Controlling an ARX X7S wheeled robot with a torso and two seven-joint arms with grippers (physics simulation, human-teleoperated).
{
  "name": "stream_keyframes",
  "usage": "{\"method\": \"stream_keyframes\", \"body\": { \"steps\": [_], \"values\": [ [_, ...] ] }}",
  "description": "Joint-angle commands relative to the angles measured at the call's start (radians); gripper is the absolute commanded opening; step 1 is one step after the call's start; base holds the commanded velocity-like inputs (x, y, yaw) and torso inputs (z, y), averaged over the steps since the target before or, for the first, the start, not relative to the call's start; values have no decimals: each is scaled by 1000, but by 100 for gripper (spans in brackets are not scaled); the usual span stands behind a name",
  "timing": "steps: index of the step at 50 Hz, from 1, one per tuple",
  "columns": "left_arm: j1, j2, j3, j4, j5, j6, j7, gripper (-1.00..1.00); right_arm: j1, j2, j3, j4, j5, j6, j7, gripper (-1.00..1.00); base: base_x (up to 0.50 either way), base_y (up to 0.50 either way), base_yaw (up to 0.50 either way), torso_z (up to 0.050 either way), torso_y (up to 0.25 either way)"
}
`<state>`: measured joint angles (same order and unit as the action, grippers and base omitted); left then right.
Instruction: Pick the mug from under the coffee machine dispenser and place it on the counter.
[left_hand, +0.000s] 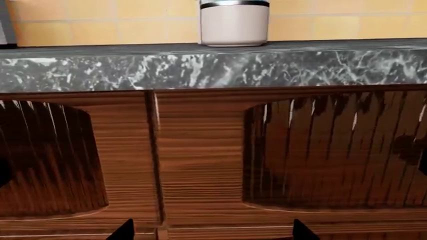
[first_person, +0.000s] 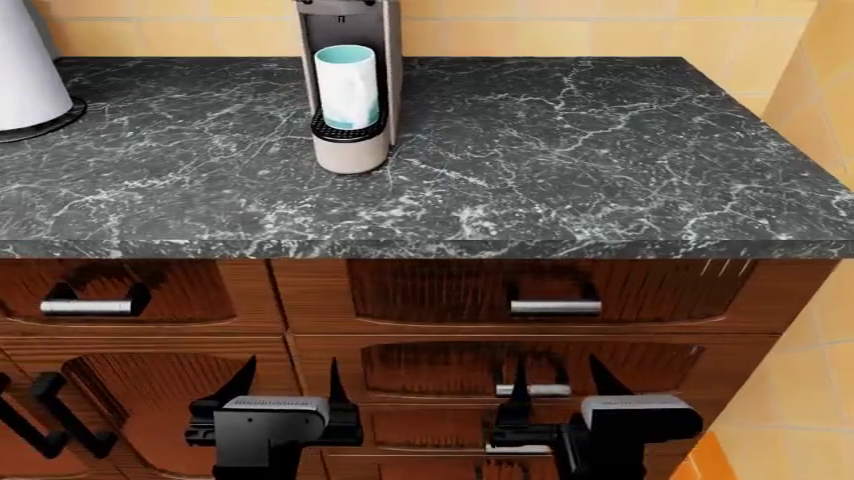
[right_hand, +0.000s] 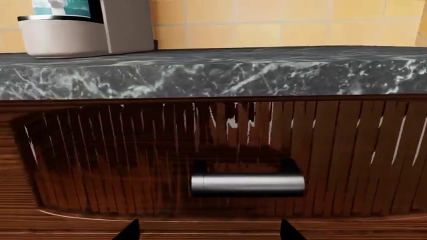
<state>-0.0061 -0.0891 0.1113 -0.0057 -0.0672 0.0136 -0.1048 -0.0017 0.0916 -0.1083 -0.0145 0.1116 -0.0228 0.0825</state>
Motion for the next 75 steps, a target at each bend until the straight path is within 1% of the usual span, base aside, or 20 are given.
{"method": "stream_keyframes", "body": {
  "steps": [1,5,7,8,10,11,12,14,20,37,49,54,58,61,65,66,69,73,74,75],
  "values": [
    [-1,-13,13,1,-15,2,-16,100,0,10,-9,-1,25,-4,14,100,0,500,0,0,0],
    [1,-16,15,6,-22,3,-23,100,2,11,-8,2,41,1,19,100,0,82,0,0,0],
    [115,-80,-197,306,-311,-115,-83,100,4,13,-7,-15,47,11,25,100,0,0,0,0,0],
    [117,-130,-345,456,-461,-168,-176,100,4,14,-6,-21,53,14,26,100,0,0,0,0,0],
    [59,-215,-601,756,-761,-121,-381,100,4,15,-5,-22,59,15,28,100,0,0,0,0,0],
    [39,-236,-674,906,-911,-82,-441,100,5,16,-6,-21,62,15,28,100,0,0,0,0,0],
    [26,-249,-721,938,-1046,-55,-480,100,5,17,-6,-20,65,15,29,100,0,0,0,0,0],
    [23,-263,-782,948,-1115,-16,-519,100,5,19,-10,-18,66,14,30,100,0,0,0,0,0],
    [46,-273,-857,969,-1202,40,-538,100,3,25,-17,-16,73,10,31,100,0,0,0,0,0],
    [92,-279,-927,1013,-1251,90,-547,100,5,40,-33,-21,93,7,40,100,0,0,0,0,0],
    [81,-278,-908,1002,-1232,87,-549,100,-6,54,-46,-119,75,49,84,100,0,0,0,0,0],
    [69,-280,-889,1001,-1217,78,-551,100,-36,100,-78,-440,61,311,139,100,0,0,0,0,0],
    [69,-277,-887,993,-1215,80,-547,100,25,135,-64,-731,98,657,196,100,0,0,0,0,0],
    [68,-277,-884,990,-1214,81,-547,100,162,144,-40,-866,134,981,239,100,0,0,0,0,0],
    [62,-280,-876,991,-1208,77,-552,100,503,97,49,-1030,243,1542,268,100,0,0,0,0,0],
    [61,-281,-874,993,-1207,76,-554,100,556,116,62,-1015,322,1593,323,100,0,0,0,0,0],
    [64,-287,-880,999,-1215,79,-560,100,826,306,113,-763,772,1592,773,100,0,0,0,0,0],
    [75,-290,-896,1003,-1228,89,-566,100,1068,428,-83,-564,1372,1499,1373,100,0,0,0,0,0],
    [77,-291,-899,1004,-1229,90,-567,100,1101,468,-151,-552,1522,1445,1487,100,0,0,0,0,0],
    [79,-292,-902,1006,-1231,92,-568,100,1139,503,-217,-545,1672,1391,1487,100,0,0,0,0,0]
  ]
}}
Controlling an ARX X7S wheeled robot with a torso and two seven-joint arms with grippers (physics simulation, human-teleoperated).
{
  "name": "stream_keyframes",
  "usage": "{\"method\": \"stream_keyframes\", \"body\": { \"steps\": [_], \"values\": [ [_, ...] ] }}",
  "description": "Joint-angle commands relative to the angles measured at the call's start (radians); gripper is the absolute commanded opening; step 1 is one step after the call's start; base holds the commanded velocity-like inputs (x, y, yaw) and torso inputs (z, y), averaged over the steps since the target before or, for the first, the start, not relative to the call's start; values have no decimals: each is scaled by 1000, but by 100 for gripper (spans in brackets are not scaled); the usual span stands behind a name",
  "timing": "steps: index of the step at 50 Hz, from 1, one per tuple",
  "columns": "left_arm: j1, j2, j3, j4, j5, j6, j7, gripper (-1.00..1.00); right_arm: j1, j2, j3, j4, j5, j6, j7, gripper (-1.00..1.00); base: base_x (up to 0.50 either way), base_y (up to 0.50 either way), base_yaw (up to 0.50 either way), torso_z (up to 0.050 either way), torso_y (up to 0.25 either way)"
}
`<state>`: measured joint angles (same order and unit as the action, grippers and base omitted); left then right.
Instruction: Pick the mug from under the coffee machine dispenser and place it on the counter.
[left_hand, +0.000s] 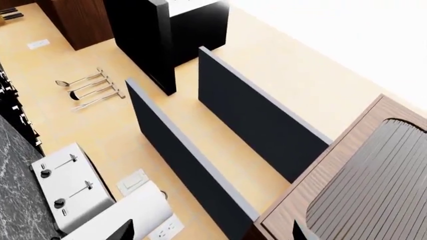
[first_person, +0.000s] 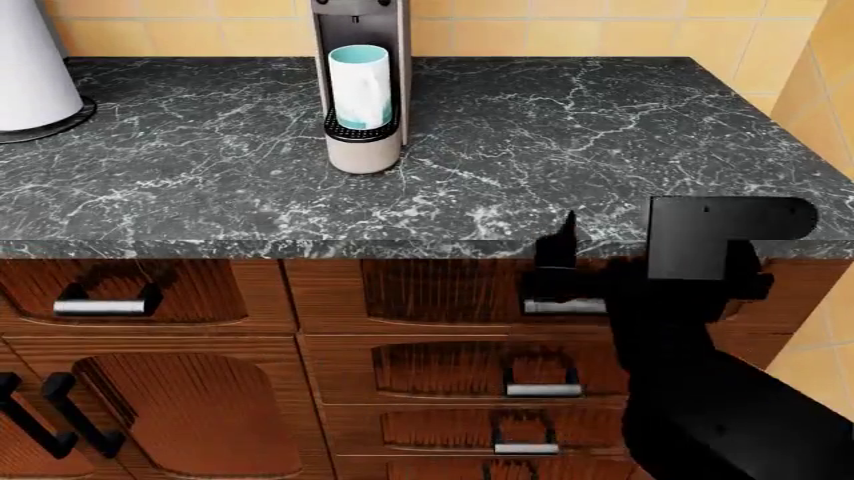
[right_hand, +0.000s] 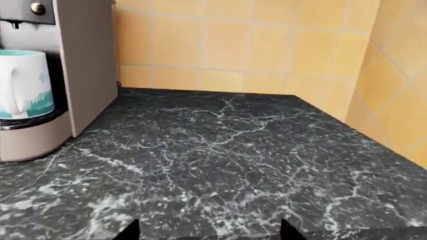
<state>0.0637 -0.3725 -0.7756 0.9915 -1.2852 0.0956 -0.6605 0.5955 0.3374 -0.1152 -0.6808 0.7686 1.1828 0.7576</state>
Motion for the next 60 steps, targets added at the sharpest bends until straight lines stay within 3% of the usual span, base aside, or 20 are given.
{"method": "stream_keyframes", "body": {
  "steps": [1,7,15,38,60],
  "values": [
    [11,-9,-17,9,-15,12,-13,100,574,280,-253,127,1065,135,812,100,0,0,0,0,0],
    [13,-12,-17,14,-17,14,-18,100,679,367,-459,133,1079,-76,811,100,0,0,0,0,0],
    [16,-14,-14,13,-17,17,-19,100,737,318,-590,165,1042,-63,776,100,0,0,0,0,0],
    [30,-11,-22,7,-18,36,-13,100,641,346,-532,96,923,-143,613,100,393,0,0,0,0],
    [38,-11,-19,8,-15,45,-16,100,619,356,-529,83,976,-182,674,100,422,0,0,0,1]
  ]
}}
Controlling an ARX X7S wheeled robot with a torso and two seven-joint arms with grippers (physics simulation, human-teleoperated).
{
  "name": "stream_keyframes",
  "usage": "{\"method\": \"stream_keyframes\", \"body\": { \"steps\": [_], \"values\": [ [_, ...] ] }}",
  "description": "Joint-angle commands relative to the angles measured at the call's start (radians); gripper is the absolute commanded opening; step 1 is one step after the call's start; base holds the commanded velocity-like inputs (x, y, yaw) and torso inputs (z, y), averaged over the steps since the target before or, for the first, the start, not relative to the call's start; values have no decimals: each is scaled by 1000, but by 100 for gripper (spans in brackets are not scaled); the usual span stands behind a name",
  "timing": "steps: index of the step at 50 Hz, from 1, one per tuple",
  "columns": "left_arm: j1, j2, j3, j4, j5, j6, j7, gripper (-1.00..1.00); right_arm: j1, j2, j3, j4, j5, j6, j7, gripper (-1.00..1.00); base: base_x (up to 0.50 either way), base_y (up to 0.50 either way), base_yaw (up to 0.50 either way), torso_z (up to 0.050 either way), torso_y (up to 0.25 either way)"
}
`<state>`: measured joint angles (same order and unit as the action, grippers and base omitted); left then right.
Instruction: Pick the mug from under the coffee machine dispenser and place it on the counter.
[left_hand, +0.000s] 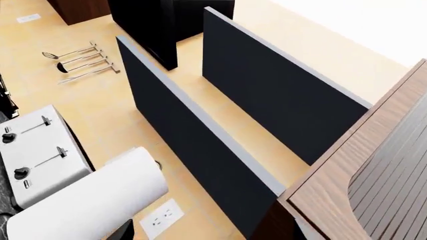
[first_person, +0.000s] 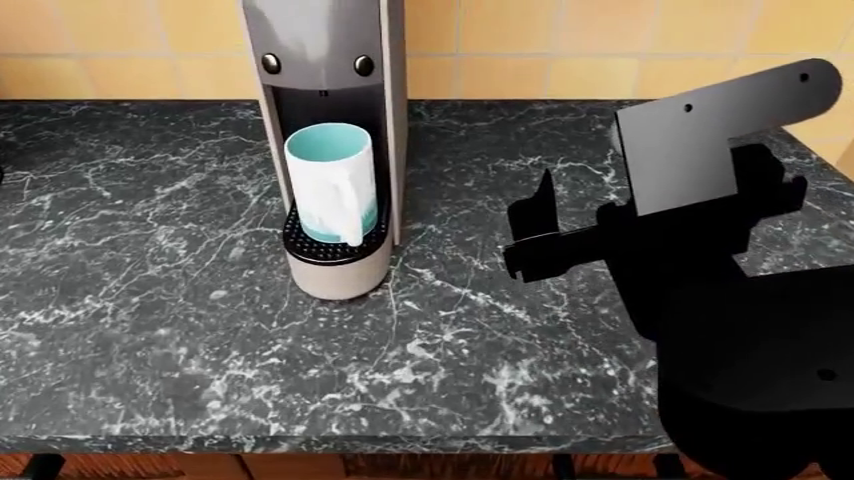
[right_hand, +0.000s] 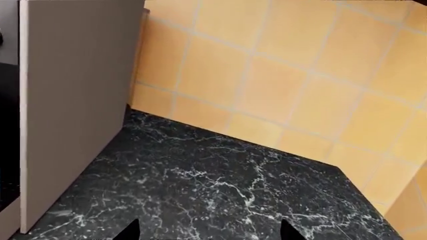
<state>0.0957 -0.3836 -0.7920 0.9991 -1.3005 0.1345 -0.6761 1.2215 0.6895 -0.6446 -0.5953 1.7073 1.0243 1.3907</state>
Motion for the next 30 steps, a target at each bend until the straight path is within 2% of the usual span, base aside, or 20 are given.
{"method": "stream_keyframes", "body": {
  "steps": [1,14,21,30],
  "values": [
    [5,0,-1,0,1,6,0,100,-5,4,-1,-2,44,-24,48,100,0,0,0,0,0],
    [11,-2,-4,-1,-3,14,-3,100,41,-23,-39,-16,187,-41,137,100,0,0,0,0,0],
    [9,-3,0,-4,-1,15,-3,100,165,-89,-10,-8,263,-54,64,100,0,0,0,0,0],
    [11,-2,2,-5,-1,19,-2,100,168,-181,24,-3,227,-89,-73,100,0,0,0,0,0]
  ]
}}
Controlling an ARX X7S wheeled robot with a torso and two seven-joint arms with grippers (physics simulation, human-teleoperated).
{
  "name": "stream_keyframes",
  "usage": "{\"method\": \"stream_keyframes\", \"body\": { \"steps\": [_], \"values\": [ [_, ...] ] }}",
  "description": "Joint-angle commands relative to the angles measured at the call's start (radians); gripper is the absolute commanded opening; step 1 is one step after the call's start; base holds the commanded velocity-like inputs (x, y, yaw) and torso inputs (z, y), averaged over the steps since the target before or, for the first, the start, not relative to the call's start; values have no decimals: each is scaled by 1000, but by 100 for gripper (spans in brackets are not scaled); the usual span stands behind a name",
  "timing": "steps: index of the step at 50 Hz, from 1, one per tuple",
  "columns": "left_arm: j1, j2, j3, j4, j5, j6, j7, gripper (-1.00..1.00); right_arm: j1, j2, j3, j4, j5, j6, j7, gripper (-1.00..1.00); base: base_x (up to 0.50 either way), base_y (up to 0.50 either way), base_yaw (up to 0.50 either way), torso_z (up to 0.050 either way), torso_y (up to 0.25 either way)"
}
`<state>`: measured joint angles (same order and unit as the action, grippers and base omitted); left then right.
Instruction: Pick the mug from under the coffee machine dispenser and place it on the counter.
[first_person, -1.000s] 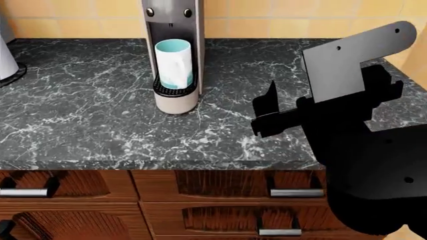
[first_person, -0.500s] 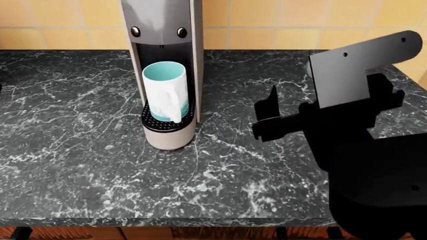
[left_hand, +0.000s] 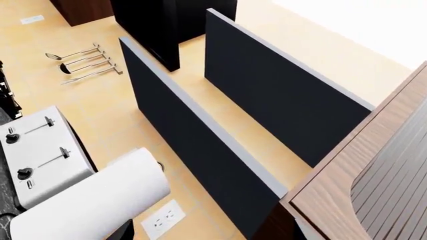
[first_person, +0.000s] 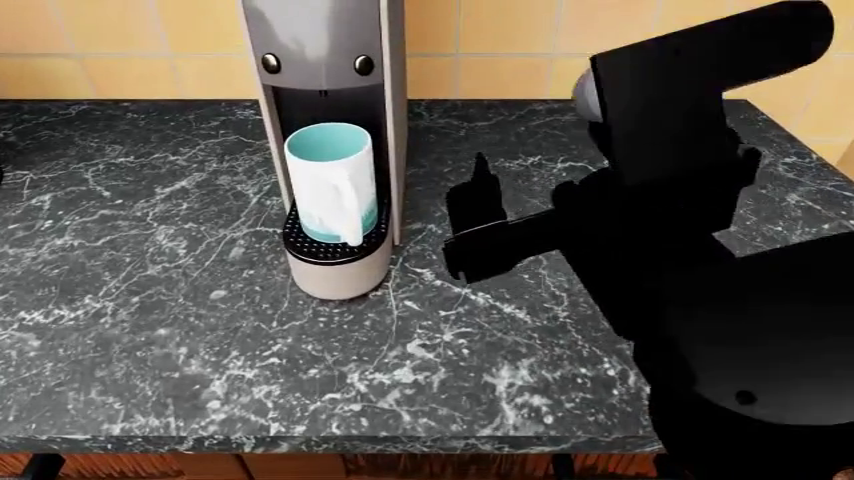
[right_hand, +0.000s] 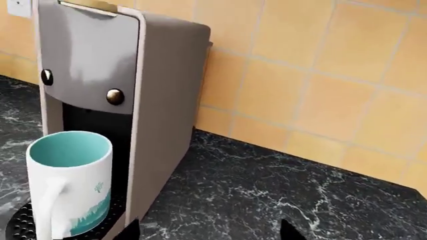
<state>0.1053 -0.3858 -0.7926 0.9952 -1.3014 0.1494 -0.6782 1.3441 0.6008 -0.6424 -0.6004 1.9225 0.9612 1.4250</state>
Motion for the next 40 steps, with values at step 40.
{"method": "stream_keyframes", "body": {
  "steps": [40],
  "values": [
    [14,-6,2,-2,1,18,-5,100,-129,-322,-66,181,-309,-141,-361,100,0,0,0,0,0]
  ]
}}
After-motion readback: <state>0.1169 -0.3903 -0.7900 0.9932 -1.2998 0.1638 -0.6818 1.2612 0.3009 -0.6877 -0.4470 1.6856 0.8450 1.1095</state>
